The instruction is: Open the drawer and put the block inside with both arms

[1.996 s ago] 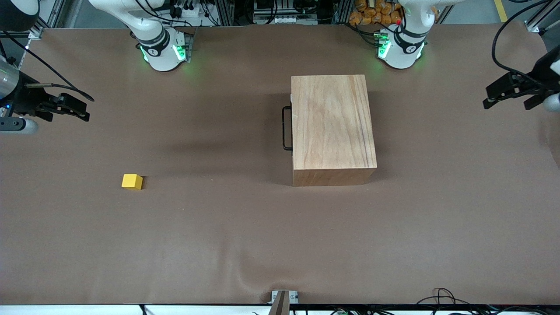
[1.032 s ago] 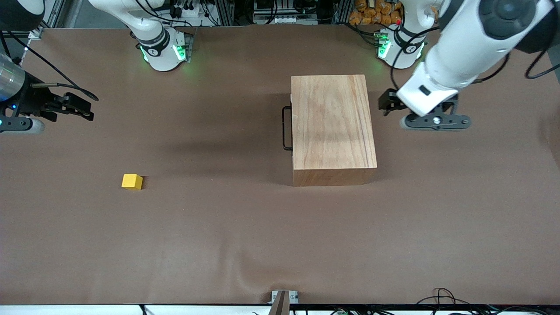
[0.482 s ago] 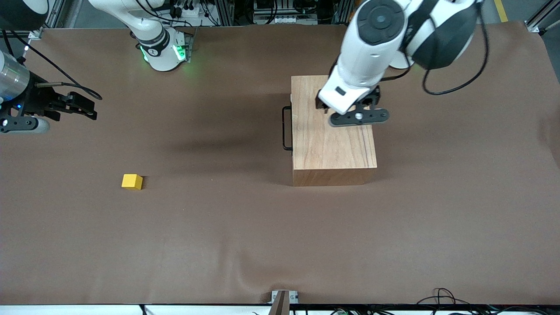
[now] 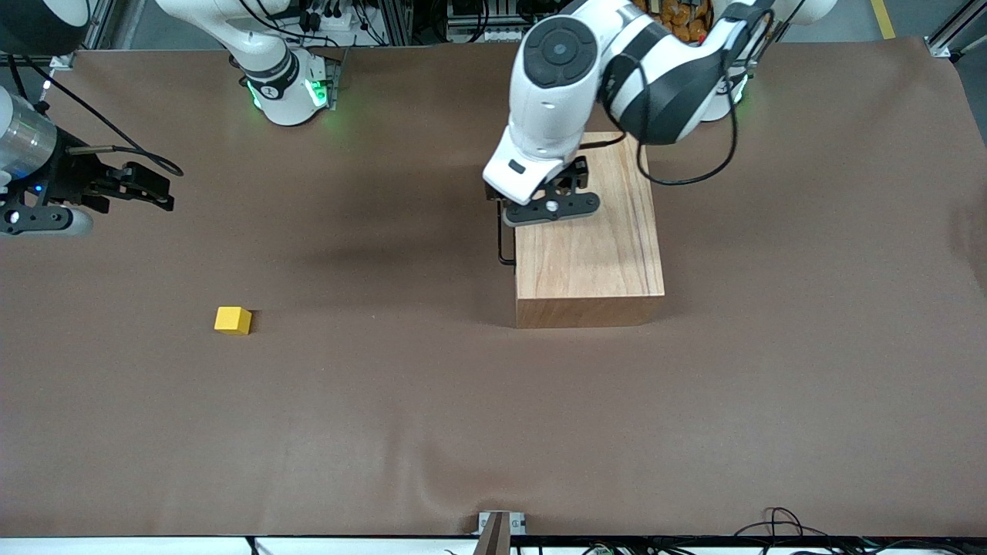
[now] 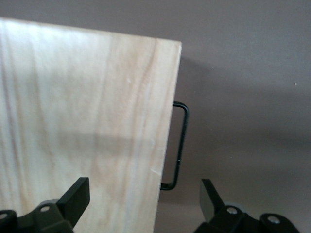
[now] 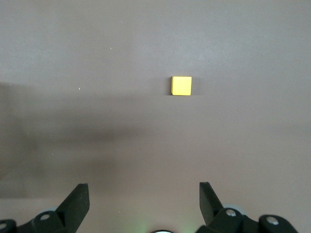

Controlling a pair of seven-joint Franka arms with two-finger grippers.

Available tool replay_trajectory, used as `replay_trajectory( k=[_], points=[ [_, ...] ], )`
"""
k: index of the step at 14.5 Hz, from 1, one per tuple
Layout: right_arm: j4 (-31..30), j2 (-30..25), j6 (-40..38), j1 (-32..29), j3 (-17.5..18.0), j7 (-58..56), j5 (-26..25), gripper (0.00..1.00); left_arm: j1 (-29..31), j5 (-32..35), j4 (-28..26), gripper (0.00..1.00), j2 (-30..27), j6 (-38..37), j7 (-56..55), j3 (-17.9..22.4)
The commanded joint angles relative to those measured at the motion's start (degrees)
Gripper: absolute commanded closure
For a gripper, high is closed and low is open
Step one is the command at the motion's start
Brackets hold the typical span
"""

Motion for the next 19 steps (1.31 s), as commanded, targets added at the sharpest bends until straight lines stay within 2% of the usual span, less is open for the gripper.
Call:
replay_trajectory(
  k=[1,5,10,19],
  points=[
    [-0.28,-0.26,-0.27,0.31,0.04,0.30,0.06,0.00,-3.22,1.81,3.11,0.00,3.00,1.04,-3.92,0.93],
    [-0.20,-0.18,0.08,1.10,0.04,0.30,0.06,0.00,-7.35,1.98,3.99,0.00,5.90,3.77,-7.44,3.12],
    [-0.28,-0.18,0.08,1.19,0.04,0.56,0.06,0.00,-18.94,1.98,5.22,0.00,8.89,6.67,-8.86,14.63],
    [-0.28,-0.35,-0.45,1.89,0.04,1.97,0.06,0.00,-21.16,3.47,5.31,0.00,12.67,8.79,-1.13,15.44]
  ],
)
